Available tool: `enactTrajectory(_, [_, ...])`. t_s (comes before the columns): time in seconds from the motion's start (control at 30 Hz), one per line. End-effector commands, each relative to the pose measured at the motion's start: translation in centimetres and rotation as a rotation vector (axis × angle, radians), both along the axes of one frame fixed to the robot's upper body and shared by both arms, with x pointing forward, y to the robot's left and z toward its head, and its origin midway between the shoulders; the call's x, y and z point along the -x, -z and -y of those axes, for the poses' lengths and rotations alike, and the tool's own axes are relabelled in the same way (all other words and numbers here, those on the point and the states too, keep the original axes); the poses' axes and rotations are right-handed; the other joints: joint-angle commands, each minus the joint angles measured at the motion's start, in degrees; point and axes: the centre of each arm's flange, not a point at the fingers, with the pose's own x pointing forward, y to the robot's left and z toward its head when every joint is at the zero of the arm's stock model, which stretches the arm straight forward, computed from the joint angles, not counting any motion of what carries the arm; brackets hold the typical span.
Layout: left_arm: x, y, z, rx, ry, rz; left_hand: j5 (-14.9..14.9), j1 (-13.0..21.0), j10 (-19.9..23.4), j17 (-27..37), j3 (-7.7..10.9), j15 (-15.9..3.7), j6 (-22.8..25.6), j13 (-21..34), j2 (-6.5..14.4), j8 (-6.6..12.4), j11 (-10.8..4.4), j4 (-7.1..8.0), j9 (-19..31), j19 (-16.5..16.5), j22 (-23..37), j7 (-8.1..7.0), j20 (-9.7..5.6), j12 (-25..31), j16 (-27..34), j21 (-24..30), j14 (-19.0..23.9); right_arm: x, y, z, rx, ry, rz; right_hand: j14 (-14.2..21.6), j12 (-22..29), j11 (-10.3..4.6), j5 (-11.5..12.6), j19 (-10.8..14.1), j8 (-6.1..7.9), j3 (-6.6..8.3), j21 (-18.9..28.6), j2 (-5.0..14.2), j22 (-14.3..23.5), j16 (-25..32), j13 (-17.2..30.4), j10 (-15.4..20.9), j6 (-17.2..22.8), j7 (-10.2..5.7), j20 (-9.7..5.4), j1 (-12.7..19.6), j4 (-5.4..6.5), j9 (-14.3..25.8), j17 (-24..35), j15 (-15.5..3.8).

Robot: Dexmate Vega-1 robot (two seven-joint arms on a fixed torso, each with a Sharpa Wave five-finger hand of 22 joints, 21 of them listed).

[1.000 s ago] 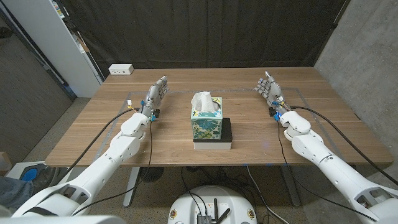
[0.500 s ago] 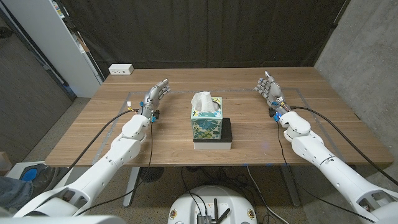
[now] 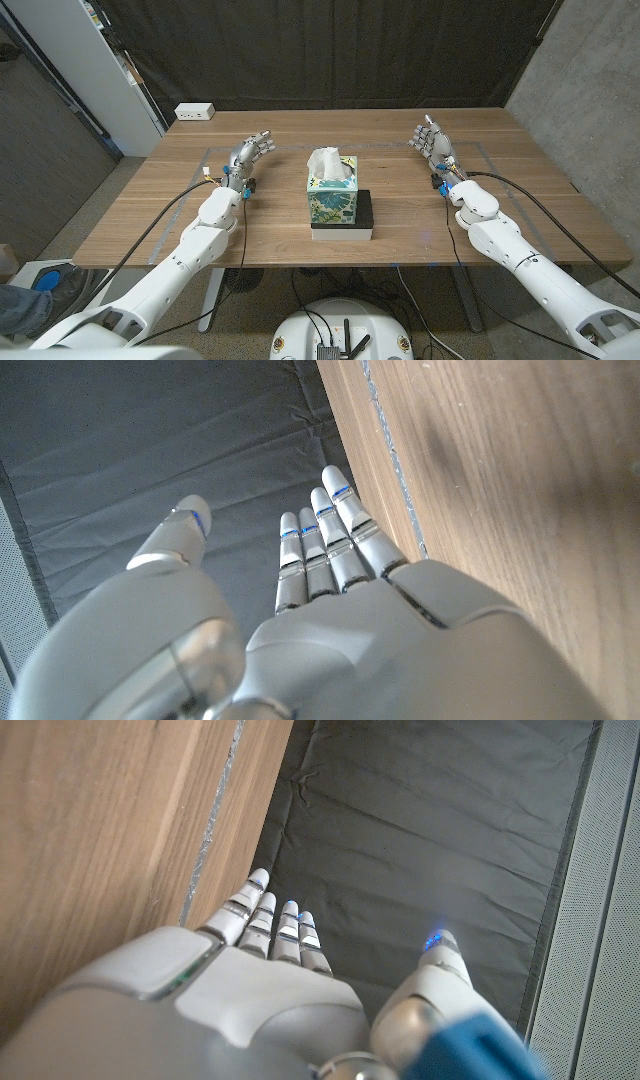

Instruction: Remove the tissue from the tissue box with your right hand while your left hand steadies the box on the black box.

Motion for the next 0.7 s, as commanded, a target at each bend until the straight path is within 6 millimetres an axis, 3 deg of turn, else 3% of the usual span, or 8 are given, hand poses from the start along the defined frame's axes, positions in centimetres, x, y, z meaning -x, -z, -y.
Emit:
enactTrajectory(0.03, [0.8,0.0,-0.2,-0.076,-0.085,0.044,0.73,2.12,-0.76,0.33,0.53,-1.41,-1.26,0.34,0.31,-0.61,0.20,-0.45,0.17,-0.51,0.14,0.26,-0.60,-0.25,0.10,0.13,-0.66,0.6,0.1,0.0,0.010,0.006,-0.001,0.66,0.47,-0.43,0.32,0.65,0.43,0.34,0.50,0.29,0.11,0.20,0.13,0.65,0.53,-0.07,0.17,-0.02,-0.33,0.12,-0.06,0.19])
enactTrajectory(0.5, [2.3,-1.0,0.3,-0.230,-0.319,0.132,0.78,3.72,0.06,0.76,-0.33,-2.01,0.13,0.84,-0.49,-0.10,-0.96,-0.10,0.58,-1.06,0.25,-0.52,-0.76,0.03,0.66,0.29,-0.24,0.6,0.4,0.4,-0.004,-0.020,0.024,0.34,0.35,-0.58,0.33,0.40,0.37,0.41,0.36,0.46,0.11,0.05,-0.01,0.51,0.55,-0.23,-0.01,0.12,-0.55,0.13,-0.19,0.00])
enactTrajectory(0.7, [3.2,-1.4,0.2,-0.300,-0.468,0.182,0.64,4.30,1.93,1.08,-1.56,-3.71,1.31,1.13,-1.29,0.30,-1.56,0.27,0.92,0.11,0.44,-1.65,-2.04,0.63,1.96,1.19,2.15,0.7,0.7,-0.1,0.041,-0.002,0.037,0.29,0.38,-0.63,0.37,0.25,0.41,0.46,0.31,0.54,0.11,0.03,-0.05,0.62,0.71,-0.23,-0.14,0.22,-0.65,0.13,-0.24,-0.07])
